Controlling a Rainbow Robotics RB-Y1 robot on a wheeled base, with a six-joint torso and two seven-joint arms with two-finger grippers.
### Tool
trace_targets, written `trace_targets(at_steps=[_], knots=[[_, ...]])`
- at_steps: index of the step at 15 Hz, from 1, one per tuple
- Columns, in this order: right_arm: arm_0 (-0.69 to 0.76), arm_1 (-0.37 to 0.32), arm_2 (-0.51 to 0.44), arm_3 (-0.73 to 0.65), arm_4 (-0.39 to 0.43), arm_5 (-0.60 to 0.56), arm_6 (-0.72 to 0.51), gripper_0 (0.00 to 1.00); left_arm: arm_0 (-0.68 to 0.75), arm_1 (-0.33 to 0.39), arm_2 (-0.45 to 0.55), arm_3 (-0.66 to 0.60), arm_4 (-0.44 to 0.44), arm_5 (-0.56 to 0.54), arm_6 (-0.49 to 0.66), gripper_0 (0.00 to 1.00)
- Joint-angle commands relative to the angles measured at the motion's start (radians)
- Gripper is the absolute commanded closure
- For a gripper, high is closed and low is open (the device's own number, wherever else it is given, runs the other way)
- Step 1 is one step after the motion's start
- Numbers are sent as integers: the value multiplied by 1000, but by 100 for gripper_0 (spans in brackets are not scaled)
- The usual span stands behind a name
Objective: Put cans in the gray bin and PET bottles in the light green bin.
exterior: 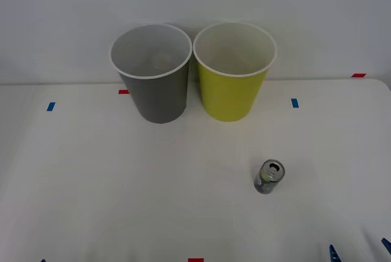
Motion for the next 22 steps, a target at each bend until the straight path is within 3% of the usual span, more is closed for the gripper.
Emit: trace_targets(at_steps=[1, 22], knots=[[0, 0, 0, 0, 0, 0, 0, 0, 0, 0, 0, 0, 0, 0, 0, 0], [0, 0, 0, 0, 0, 0, 0, 0, 0, 0, 0, 0, 0, 0, 0, 0]])
